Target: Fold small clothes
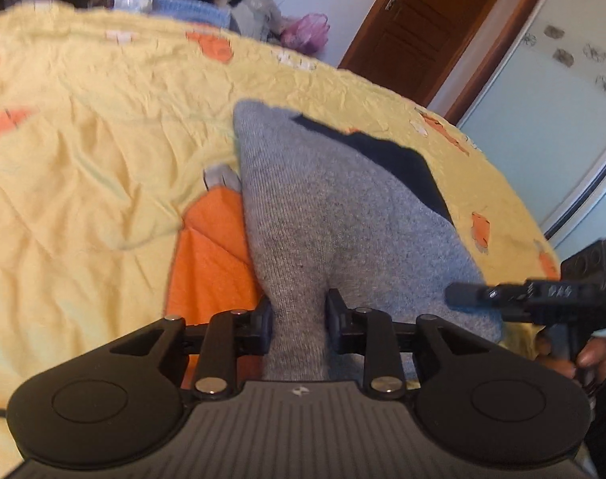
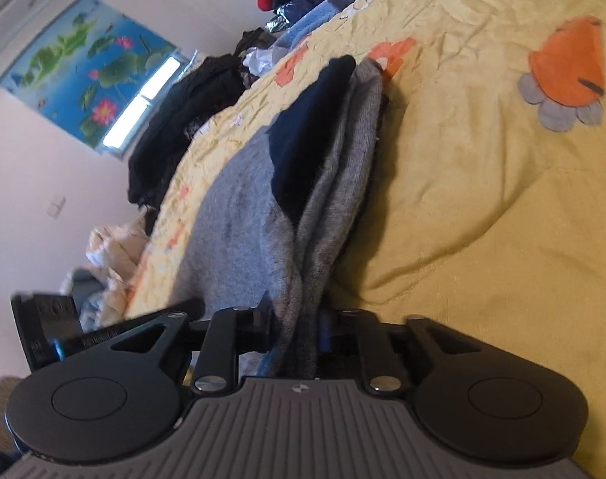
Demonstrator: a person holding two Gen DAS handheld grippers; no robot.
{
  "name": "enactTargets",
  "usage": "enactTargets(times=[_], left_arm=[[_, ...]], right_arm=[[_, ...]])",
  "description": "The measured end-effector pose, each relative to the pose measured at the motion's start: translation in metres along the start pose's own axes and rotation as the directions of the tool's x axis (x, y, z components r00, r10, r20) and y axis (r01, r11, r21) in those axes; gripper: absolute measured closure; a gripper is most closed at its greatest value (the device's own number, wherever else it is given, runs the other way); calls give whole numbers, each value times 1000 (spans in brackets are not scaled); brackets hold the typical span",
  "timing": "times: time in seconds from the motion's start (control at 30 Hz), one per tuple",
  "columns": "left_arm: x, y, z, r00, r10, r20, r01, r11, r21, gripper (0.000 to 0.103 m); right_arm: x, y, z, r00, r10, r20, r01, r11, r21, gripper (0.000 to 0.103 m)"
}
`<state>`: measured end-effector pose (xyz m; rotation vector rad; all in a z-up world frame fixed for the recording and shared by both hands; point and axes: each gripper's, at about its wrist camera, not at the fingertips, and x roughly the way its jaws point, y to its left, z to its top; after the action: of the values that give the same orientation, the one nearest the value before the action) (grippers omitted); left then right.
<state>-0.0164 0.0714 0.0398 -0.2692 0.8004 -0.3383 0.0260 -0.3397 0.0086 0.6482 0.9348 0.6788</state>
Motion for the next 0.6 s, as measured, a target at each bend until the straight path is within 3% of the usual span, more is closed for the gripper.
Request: enactTargets(times=[0.07,0.1,0.17,0.27,0.37,0.43,0.47,0.6], left_arm=[[-24,-4,3,994,43,101,-47,998,41,71],[-33,-8,6,986,62,153,-72,995,64,67],[-41,-19,14,965,112,238,-140,985,102,33],[-26,-44,21,947,107,303,-171,966,193,28],[9,-71,16,955,96,281,-188,928,320,28],[35,-80,11,967,114,229,-194,910,366,28],[43,-81,11,972,113,205,-184,909,374,28],[70,-75,14,979,126,162,-175,926,335,26]], right_arm=[[-16,3,8,999,13,48,-12,1000,-10,33],[-25,6,15,995,11,99,-9,1000,-26,29],[-33,8,41,984,14,179,-8,999,-35,29],[-20,8,81,972,-4,234,11,1000,-26,30],[19,4,115,979,-68,190,72,997,-16,39],[44,3,124,984,-104,146,109,994,-30,63],[55,6,125,983,-120,135,129,990,-60,86],[67,23,130,970,-186,155,217,954,-209,88]])
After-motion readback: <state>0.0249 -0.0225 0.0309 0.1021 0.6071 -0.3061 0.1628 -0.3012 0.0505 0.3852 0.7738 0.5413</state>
